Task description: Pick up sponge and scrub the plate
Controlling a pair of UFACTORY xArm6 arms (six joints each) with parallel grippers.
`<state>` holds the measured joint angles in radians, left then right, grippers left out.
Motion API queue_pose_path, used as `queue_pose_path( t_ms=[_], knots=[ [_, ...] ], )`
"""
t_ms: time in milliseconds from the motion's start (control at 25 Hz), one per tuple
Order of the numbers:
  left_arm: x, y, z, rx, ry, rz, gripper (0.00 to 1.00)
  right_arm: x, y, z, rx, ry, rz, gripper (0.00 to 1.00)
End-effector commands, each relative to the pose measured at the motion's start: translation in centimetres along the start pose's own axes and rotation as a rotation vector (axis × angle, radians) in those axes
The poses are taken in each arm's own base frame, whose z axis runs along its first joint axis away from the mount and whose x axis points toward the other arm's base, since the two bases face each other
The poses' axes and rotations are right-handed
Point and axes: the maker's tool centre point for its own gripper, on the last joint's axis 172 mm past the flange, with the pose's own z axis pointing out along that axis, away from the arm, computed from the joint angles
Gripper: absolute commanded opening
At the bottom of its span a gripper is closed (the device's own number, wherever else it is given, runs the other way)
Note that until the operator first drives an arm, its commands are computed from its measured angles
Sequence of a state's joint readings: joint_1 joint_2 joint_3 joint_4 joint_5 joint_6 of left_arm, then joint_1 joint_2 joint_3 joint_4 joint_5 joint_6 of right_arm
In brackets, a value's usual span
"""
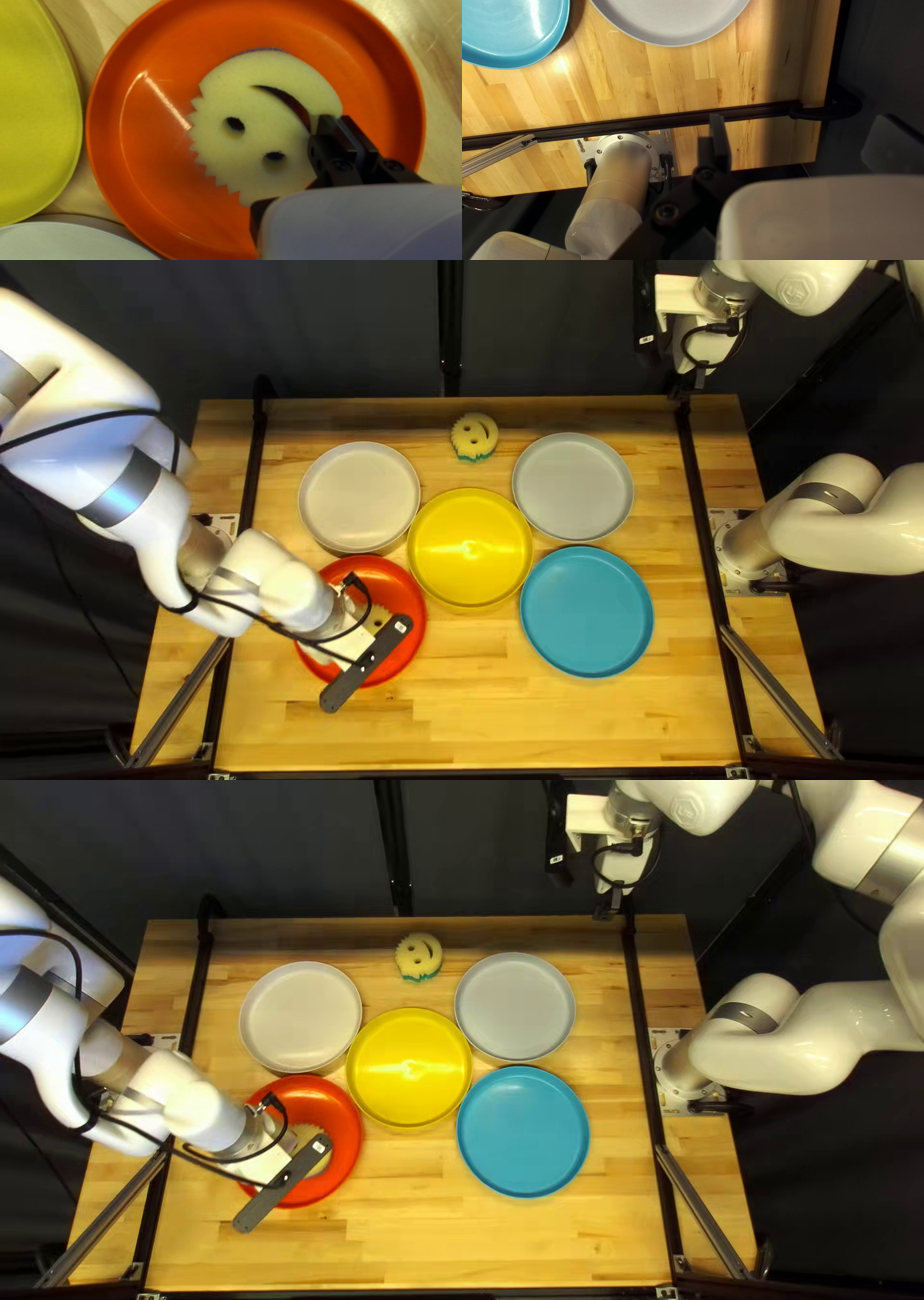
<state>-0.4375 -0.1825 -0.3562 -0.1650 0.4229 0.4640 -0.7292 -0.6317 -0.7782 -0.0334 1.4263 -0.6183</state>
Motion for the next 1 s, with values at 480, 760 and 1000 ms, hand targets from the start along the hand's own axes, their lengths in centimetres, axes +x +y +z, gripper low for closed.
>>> queue_pose_path(
  t_ms=[480, 760, 1000],
  knots=[
    [3.0, 2.2, -0.7, -0.004, 0.005, 0.021, 0.0, 0.0, 0.0, 0.0, 0.0, 0.0, 0.0, 1.0],
    [4.6, 4.9, -1.4, 0.004, -0.005, 0.033, 0.0, 0.0, 0.0, 0.0, 0.0, 0.0, 0.0, 1.0],
    [3.5, 5.0, -0.3, -0.005, -0.007, 0.027, 0.0, 0.0, 0.0, 0.0, 0.0, 0.0, 0.0, 1.0]
  ],
)
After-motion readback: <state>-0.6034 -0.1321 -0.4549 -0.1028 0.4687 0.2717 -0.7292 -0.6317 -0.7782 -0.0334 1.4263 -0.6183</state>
